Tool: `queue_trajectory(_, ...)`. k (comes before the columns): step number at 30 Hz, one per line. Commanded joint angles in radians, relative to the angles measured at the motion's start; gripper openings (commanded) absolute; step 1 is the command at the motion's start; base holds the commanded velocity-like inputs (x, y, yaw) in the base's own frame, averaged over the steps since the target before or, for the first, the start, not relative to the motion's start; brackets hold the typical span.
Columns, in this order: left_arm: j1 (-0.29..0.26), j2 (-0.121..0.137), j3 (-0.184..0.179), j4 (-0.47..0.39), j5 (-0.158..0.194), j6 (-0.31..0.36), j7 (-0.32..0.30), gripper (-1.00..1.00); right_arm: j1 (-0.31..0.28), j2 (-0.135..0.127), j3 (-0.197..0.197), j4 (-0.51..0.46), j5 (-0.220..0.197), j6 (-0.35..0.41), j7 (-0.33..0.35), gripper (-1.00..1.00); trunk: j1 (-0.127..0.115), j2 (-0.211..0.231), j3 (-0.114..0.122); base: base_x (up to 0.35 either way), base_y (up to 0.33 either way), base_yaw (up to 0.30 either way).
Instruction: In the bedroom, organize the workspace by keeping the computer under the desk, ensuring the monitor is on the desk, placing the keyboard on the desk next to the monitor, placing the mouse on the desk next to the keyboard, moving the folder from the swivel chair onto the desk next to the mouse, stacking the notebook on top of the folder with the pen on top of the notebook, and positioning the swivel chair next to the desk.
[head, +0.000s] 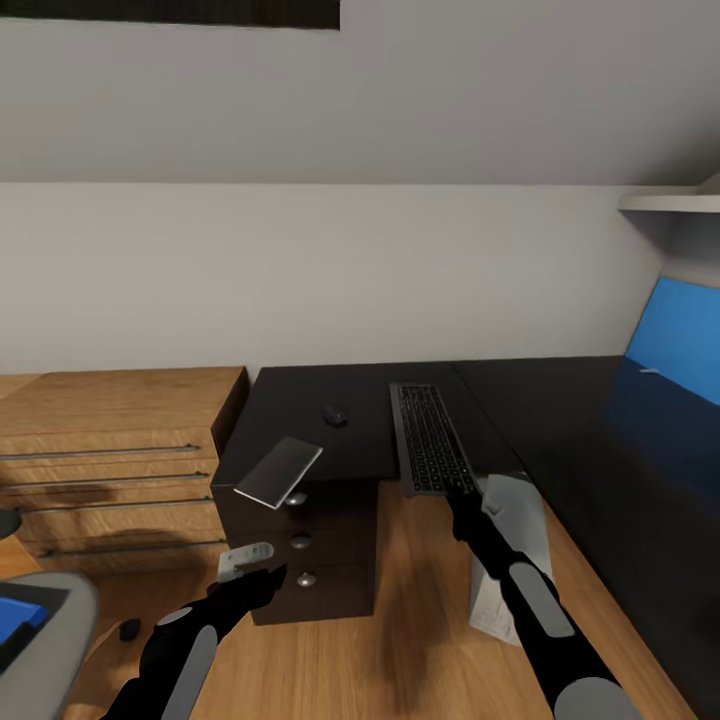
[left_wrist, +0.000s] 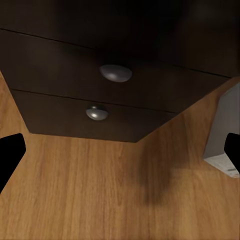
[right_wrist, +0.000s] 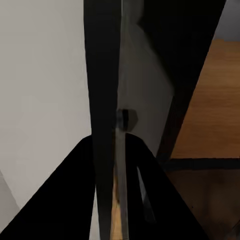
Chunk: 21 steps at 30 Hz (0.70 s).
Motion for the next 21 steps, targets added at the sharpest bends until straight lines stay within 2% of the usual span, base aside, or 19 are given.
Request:
queue_trajectory(1,-0.001,0.000,-0.002,-0.001,0.010,0.003,0.009,1.00,0.006,0.001,-0.004,-0.017,-0.009,0.010,0.000,-1.00,-0.004,0.007,0.002,0.000,0.000,0.000)
queue_trajectory(3,-0.001,-0.001,-0.003,-0.001,0.009,0.001,0.009,1.00,0.021,0.001,-0.004,-0.052,-0.009,0.010,-0.001,-1.00,-0.012,0.021,0.009,0.000,0.000,0.000)
queue_trajectory(5,0.001,-0.001,-0.005,-0.004,0.008,-0.001,0.009,1.00,0.062,0.003,-0.002,-0.130,-0.008,0.009,-0.005,-1.00,-0.019,0.035,0.015,0.000,0.000,0.000)
queue_trajectory(8,0.045,0.000,-0.018,-0.054,0.008,-0.005,0.009,1.00,0.114,0.012,0.007,-0.239,-0.008,0.008,-0.016,-1.00,-0.031,0.056,0.024,0.000,0.000,0.000)
queue_trajectory(11,0.083,0.000,-0.027,-0.116,0.007,-0.006,0.009,1.00,0.146,0.015,0.009,-0.307,-0.008,0.008,-0.046,-1.00,-0.042,0.077,0.034,0.000,0.000,0.000)
queue_trajectory(13,0.122,0.001,-0.031,-0.174,0.007,-0.008,0.009,1.00,0.182,0.016,0.010,-0.386,-0.008,0.009,-0.105,-1.00,-0.050,0.091,0.040,0.000,0.000,0.000)
queue_trajectory(14,0.139,0.001,-0.033,-0.197,0.007,-0.008,0.009,1.00,0.208,0.016,0.010,-0.445,-0.009,0.009,-0.178,-1.00,-0.054,0.098,0.043,0.000,0.000,0.000)
queue_trajectory(15,0.143,0.001,-0.034,-0.201,0.007,-0.009,0.009,1.00,0.216,0.017,0.010,-0.465,-0.009,0.009,-0.206,-1.00,-0.058,0.105,0.046,0.000,0.000,0.000)
queue_trajectory(16,0.150,0.001,-0.036,-0.212,0.007,-0.009,0.009,1.00,0.236,0.016,0.010,-0.521,-0.012,0.010,-0.284,-1.00,-0.062,0.112,0.049,0.000,0.000,0.000)
queue_trajectory(17,0.153,0.001,-0.037,-0.216,0.007,-0.009,0.009,1.00,0.245,0.016,0.010,-0.557,-0.013,0.011,-0.320,-1.00,-0.065,0.119,0.052,0.000,0.000,0.000)
queue_trajectory(21,0.156,0.001,-0.039,-0.222,0.007,-0.008,0.009,1.00,0.270,0.014,0.009,-0.622,-0.015,0.016,-0.369,-1.00,-0.081,0.147,0.065,-0.002,0.000,0.000)
